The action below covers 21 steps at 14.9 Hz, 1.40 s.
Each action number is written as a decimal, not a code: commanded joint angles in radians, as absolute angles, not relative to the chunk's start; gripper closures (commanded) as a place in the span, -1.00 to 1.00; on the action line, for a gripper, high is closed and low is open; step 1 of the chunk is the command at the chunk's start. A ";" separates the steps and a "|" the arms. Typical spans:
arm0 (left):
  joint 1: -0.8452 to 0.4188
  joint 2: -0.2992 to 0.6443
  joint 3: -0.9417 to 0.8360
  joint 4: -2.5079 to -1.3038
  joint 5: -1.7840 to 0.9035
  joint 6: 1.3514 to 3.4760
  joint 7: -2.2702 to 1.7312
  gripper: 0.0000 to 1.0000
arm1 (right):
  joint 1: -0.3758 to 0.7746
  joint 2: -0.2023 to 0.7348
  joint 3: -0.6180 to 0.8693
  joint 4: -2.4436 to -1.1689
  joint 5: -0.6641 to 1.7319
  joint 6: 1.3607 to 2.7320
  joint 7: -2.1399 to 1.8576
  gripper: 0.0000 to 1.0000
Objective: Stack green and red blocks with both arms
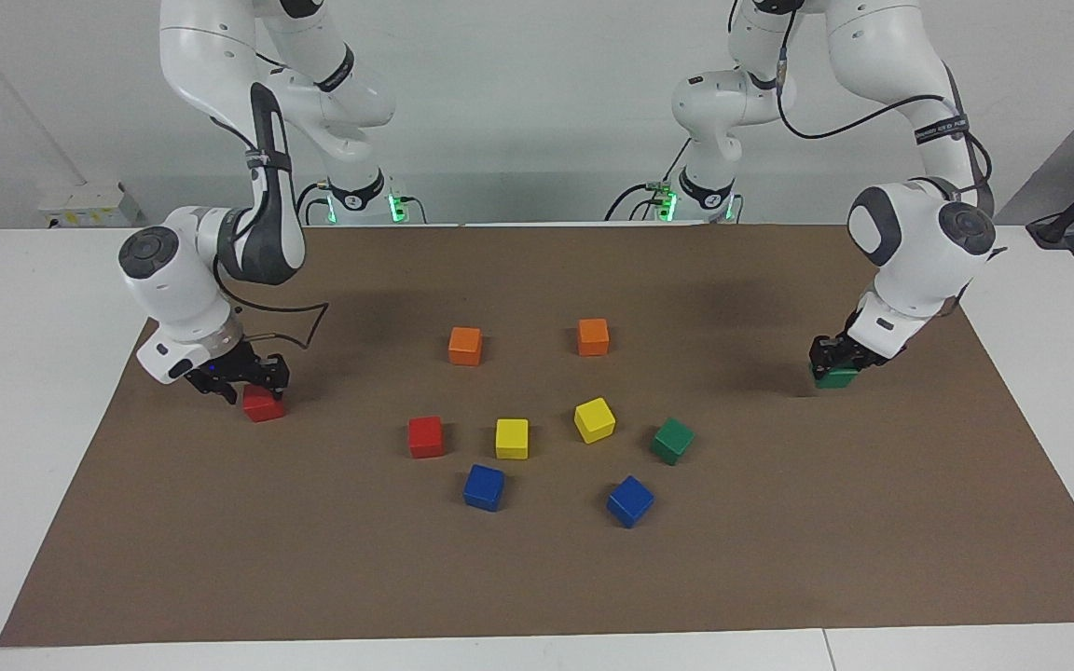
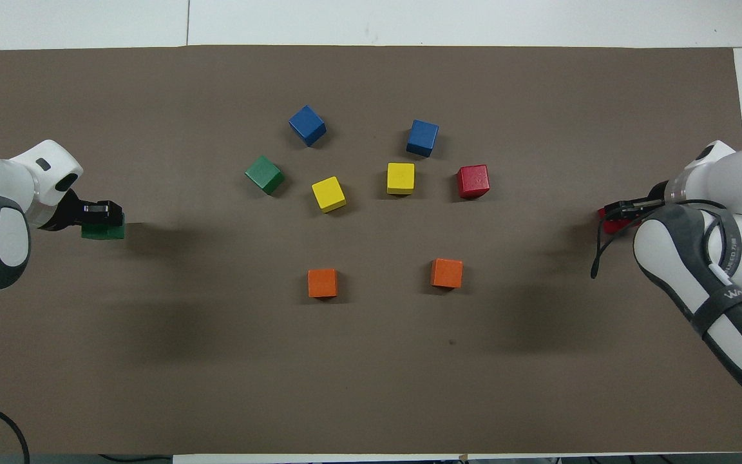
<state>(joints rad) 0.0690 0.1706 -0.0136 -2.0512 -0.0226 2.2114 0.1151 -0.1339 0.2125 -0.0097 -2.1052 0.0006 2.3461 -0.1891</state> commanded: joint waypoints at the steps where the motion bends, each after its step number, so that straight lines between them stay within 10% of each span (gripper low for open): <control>1: 0.075 0.166 -0.021 -2.106 -0.011 2.273 0.112 1.00 | -0.156 0.209 0.002 -2.112 0.012 2.352 -0.213 -0.87; 11: 0.060 0.169 -0.021 -2.143 -0.011 2.290 -0.006 0.98 | 0.032 0.169 0.020 -1.938 0.012 2.089 0.060 -0.87; 16: 0.058 0.173 -0.023 -2.145 -0.011 2.296 -0.003 -1.00 | 0.133 0.210 0.021 -1.856 0.012 2.096 0.192 -0.86; 21: 0.058 0.173 -0.021 -2.140 -0.009 2.293 -0.003 -1.00 | 0.195 0.348 0.020 -1.675 0.009 2.035 0.230 -0.86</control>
<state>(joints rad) 0.0669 0.1768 -0.0266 -2.1280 -0.0226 2.2700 0.0143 0.1955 0.2705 0.0200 -1.7642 0.0014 2.0587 0.2187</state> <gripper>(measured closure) 0.088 0.093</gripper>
